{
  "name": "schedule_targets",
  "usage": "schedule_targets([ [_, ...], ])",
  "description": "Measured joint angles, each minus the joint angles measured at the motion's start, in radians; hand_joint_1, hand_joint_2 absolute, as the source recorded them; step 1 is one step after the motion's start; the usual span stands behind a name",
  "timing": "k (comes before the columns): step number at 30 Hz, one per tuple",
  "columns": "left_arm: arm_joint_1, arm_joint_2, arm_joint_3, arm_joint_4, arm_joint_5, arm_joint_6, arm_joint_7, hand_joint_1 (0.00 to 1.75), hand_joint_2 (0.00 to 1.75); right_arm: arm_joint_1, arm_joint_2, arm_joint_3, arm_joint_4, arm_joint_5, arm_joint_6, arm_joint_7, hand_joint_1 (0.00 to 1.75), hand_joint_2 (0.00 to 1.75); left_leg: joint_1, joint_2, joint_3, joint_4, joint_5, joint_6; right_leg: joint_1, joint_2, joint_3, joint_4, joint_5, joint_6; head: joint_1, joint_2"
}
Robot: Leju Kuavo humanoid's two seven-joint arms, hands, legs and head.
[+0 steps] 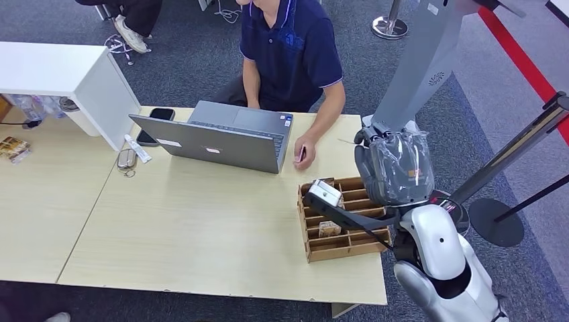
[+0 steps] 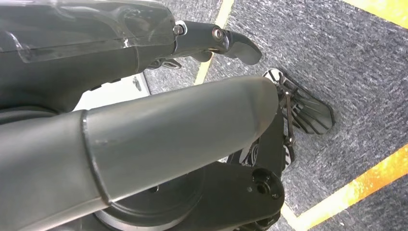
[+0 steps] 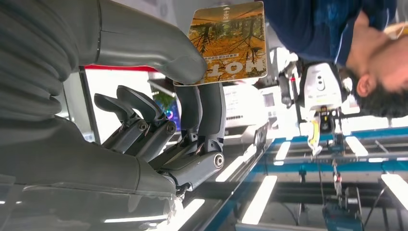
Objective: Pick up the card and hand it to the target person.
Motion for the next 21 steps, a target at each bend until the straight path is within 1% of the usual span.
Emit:
schedule_targets([
  [5, 0.0, 0.0, 0.0, -0.001, 0.001, 0.001, -0.001, 0.0, 0.0, 0.01, 0.0, 0.006, 0.025, -0.034, 0.027, -0.002, 1.75, 1.75, 0.0, 0.0, 0.0, 0.0, 0.0, 0.0, 0.0, 0.0, 0.0, 0.0, 0.0, 0.0, 0.0, 0.0],
  [21, 0.0, 0.0, 0.0, -0.001, 0.001, 0.001, -0.003, 0.0, 0.0, 0.012, -0.006, 0.019, 0.076, -0.042, 0.031, -0.002, 1.75, 1.75, 0.0, 0.0, 0.0, 0.0, 0.0, 0.0, 0.0, 0.0, 0.0, 0.0, 0.0, 0.0, 0.0, 0.0],
])
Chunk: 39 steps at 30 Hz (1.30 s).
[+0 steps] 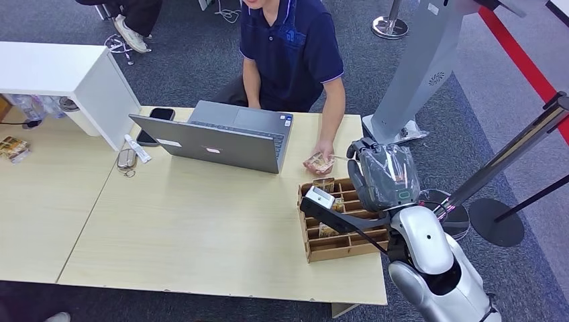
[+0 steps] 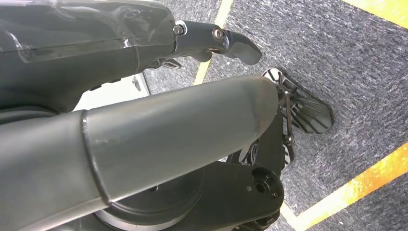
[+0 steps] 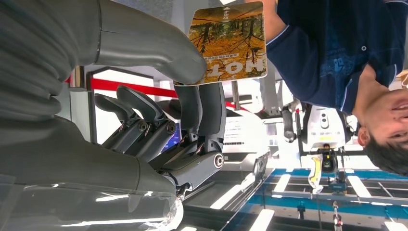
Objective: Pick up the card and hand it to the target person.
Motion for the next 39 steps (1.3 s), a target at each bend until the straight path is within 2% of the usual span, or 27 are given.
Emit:
schedule_targets([
  [39, 0.0, 0.0, 0.0, 0.0, 0.002, 0.002, -0.015, 0.0, 0.0, 0.006, 0.0, 0.0, 0.001, 0.001, -0.002, 0.01, 1.75, 1.75, 0.0, 0.0, 0.0, 0.0, 0.0, 0.0, 0.0, 0.0, 0.0, 0.0, 0.0, 0.0, 0.0, 0.0],
])
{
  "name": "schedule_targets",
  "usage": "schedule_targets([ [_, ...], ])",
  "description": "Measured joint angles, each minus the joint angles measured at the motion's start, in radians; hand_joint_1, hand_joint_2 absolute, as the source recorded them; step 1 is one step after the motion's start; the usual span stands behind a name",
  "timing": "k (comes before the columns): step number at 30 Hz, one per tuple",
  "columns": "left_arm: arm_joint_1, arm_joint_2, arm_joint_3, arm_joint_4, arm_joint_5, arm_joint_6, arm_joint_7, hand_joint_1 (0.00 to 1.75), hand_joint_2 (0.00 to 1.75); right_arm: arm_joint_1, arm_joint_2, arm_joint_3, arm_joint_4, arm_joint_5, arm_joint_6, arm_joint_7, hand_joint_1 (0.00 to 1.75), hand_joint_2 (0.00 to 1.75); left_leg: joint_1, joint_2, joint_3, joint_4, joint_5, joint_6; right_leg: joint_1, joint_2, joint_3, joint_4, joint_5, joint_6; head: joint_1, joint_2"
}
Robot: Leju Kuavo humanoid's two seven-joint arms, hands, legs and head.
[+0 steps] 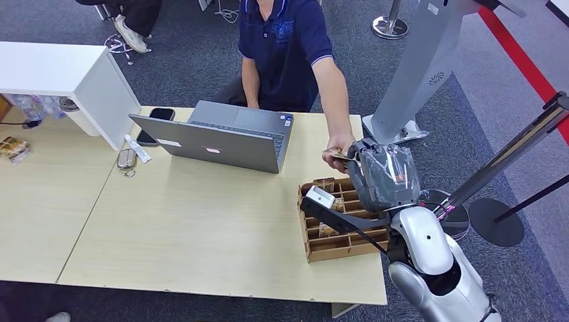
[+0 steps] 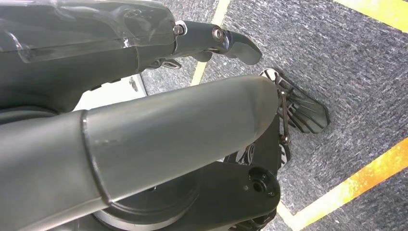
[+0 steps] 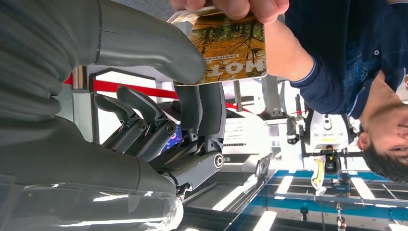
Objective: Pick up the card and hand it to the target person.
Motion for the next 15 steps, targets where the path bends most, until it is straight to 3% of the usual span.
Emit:
schedule_targets([
  [3, 0.0, 0.0, 0.0, 0.0, 0.001, 0.008, -0.001, 0.0, 0.0, 0.01, 0.0, 0.0, -0.001, 0.005, -0.002, 0.004, 1.73, 1.75, 0.0, 0.0, 0.0, 0.0, 0.0, 0.0, 0.0, 0.0, 0.0, 0.0, 0.0, 0.0, 0.0, 0.0],
  [5, 0.0, -0.001, 0.001, 0.0, 0.001, 0.013, -0.003, 0.0, 0.0, 0.015, 0.0, 0.0, -0.001, 0.007, -0.002, 0.006, 1.06, 1.75, 0.0, 0.0, 0.0, 0.0, 0.0, 0.0, 0.0, 0.0, 0.0, 0.0, 0.0, 0.0, 0.0, 0.0],
  [7, 0.0, -0.001, 0.001, 0.0, 0.001, 0.015, -0.005, 0.0, 0.0, 0.016, 0.0, 0.0, -0.001, 0.007, -0.002, 0.007, 0.2, 1.75, 0.0, 0.0, 0.0, 0.0, 0.0, 0.0, 0.0, 0.0, 0.0, 0.0, 0.0, 0.0, 0.0, 0.0],
  [9, 0.0, -0.002, 0.001, 0.0, 0.001, 0.015, -0.006, 0.0, 0.0, 0.017, 0.0, 0.0, -0.001, 0.007, -0.002, 0.007, 0.0, 1.75, 0.0, 0.0, 0.0, 0.0, 0.0, 0.0, 0.0, 0.0, 0.0, 0.0, 0.0, 0.0, 0.0, 0.0],
  [15, 0.0, -0.002, 0.002, 0.0, 0.001, 0.015, -0.02, 0.0, 0.0, 0.022, 0.0, -0.008, -0.001, -0.039, -0.01, 0.022, 0.0, 1.75, 0.0, 0.0, 0.0, 0.0, 0.0, 0.0, 0.0, 0.0, 0.0, 0.0, 0.0, 0.0, 0.0, 0.0],
])
